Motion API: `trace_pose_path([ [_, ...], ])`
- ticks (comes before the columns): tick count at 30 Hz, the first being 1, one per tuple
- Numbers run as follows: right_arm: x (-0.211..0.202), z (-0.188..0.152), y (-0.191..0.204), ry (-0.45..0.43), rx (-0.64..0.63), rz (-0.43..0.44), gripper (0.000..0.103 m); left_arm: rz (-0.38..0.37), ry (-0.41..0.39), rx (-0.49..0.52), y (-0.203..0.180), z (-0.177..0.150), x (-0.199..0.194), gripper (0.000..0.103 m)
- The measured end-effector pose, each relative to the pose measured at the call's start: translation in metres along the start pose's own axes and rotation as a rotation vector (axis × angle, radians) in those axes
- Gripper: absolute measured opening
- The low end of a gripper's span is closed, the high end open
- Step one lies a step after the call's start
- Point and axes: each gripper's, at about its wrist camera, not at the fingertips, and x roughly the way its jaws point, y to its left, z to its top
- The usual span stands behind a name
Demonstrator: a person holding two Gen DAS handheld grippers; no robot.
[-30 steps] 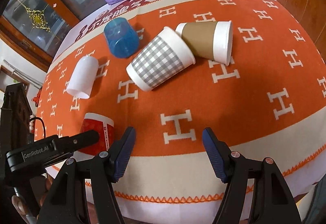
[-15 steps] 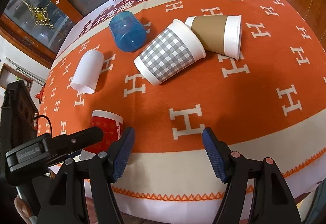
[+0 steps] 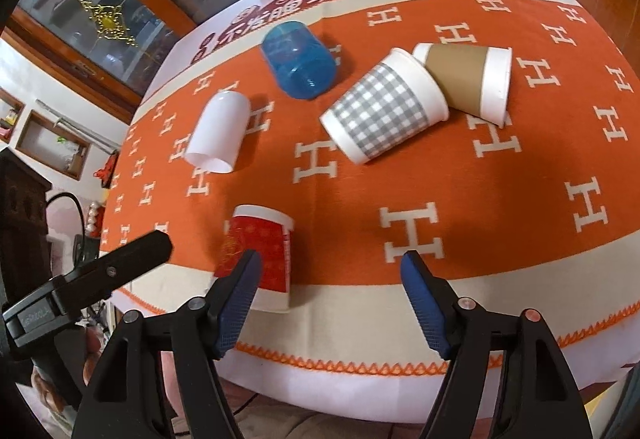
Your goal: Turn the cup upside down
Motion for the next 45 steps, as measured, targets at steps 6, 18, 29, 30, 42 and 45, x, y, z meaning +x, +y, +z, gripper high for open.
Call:
trace_pose_path([
  [6,-0.003,-0.003,0.013,0.020,-0.028,0.034,0.074,0.091,-0.111,0.068,-0.002,-0.001,-0.027,0.079],
  [18,0.016,0.002,0.041,0.112,-0.082,0.048,0.074,0.142,-0.102,0.057,0.022,-0.010,-0.027,0.079],
  [29,0.050,0.014,0.049,0.212,-0.070,0.010,0.074,0.152,-0.105,0.028,0.056,-0.016,-0.007,0.079],
  [30,0.054,0.015,0.050,0.220,-0.069,0.006,0.074,0.146,-0.101,0.028,0.057,-0.017,-0.005,0.079],
  [42,0.094,0.027,0.052,0.329,0.002,0.045,0.074,0.108,-0.096,0.052,0.060,-0.021,0.009,0.077],
  [45,0.104,0.027,0.056,0.352,0.004,0.063,0.071,0.106,-0.083,0.049,0.062,-0.022,0.012,0.076],
])
